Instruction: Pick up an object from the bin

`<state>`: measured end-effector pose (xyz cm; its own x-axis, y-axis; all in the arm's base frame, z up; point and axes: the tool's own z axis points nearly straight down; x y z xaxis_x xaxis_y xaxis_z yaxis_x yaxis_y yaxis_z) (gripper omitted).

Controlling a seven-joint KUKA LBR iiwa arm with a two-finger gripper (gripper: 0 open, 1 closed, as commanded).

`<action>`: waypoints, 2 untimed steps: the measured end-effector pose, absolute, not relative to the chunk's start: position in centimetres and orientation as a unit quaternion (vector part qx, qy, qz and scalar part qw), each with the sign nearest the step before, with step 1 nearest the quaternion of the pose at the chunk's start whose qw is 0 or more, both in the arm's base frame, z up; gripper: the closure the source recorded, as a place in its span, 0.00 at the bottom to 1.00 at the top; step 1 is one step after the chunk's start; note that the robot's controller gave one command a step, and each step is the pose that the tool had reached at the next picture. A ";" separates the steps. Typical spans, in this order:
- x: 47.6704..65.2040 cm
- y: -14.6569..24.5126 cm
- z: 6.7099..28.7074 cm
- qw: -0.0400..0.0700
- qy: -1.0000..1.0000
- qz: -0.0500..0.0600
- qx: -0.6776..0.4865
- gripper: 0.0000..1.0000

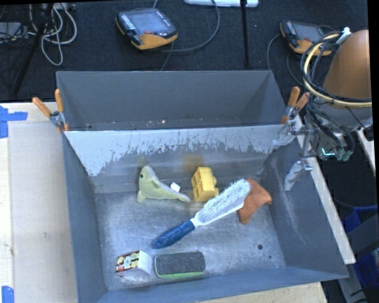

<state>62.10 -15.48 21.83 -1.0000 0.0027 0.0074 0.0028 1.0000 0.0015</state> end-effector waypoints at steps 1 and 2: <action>62.3 -15.4 22.3 0.000 -1.000 0.000 0.000 0.00; 62.0 -13.0 16.4 -0.001 -0.998 0.000 0.063 0.00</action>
Offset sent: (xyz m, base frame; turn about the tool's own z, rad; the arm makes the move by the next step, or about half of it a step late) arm -0.0052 0.0650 -0.1483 -0.3266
